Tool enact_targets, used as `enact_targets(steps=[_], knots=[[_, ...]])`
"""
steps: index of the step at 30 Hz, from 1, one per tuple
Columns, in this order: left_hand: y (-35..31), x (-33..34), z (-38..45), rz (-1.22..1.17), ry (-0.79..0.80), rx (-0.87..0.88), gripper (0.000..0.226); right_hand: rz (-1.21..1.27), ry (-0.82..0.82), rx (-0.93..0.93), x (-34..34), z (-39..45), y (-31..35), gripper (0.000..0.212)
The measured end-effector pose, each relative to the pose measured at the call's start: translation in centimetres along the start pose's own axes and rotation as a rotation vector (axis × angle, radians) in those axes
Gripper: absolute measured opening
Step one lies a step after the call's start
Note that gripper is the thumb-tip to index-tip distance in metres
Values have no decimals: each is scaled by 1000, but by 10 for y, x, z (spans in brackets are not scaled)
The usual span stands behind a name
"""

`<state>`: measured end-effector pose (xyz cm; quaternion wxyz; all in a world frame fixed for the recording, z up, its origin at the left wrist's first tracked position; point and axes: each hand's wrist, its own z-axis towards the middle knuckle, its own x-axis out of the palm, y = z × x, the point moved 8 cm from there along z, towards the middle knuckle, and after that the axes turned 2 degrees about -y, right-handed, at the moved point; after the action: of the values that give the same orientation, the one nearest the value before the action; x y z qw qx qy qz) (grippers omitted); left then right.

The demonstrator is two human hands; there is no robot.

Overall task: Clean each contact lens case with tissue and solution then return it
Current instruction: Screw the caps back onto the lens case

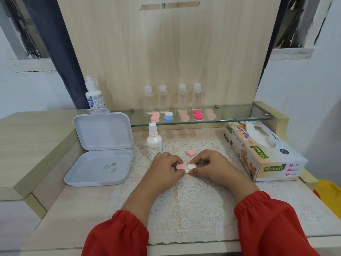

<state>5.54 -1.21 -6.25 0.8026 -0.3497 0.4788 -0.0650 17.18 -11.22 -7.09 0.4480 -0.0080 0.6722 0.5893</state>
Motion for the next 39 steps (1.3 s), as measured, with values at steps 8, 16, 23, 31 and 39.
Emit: enact_targets(steps=[8, 16, 23, 31, 39], knots=[[1, 2, 1, -20, 37, -7, 19, -5, -3, 0, 0, 1, -2, 21], [1, 4, 2, -4, 38, -17, 17, 5, -1, -5, 0, 1, -1, 20], [4, 1, 1, -13, 4, -76, 43, 2, -12, -1, -1, 1, -2, 21], [2, 3, 3, -27, 35, -11, 22, -20, -11, -2, -1, -1, 0, 18], [2, 5, 3, 3, 47, 13, 22, -33, -14, -19, 0, -1, 2, 18]])
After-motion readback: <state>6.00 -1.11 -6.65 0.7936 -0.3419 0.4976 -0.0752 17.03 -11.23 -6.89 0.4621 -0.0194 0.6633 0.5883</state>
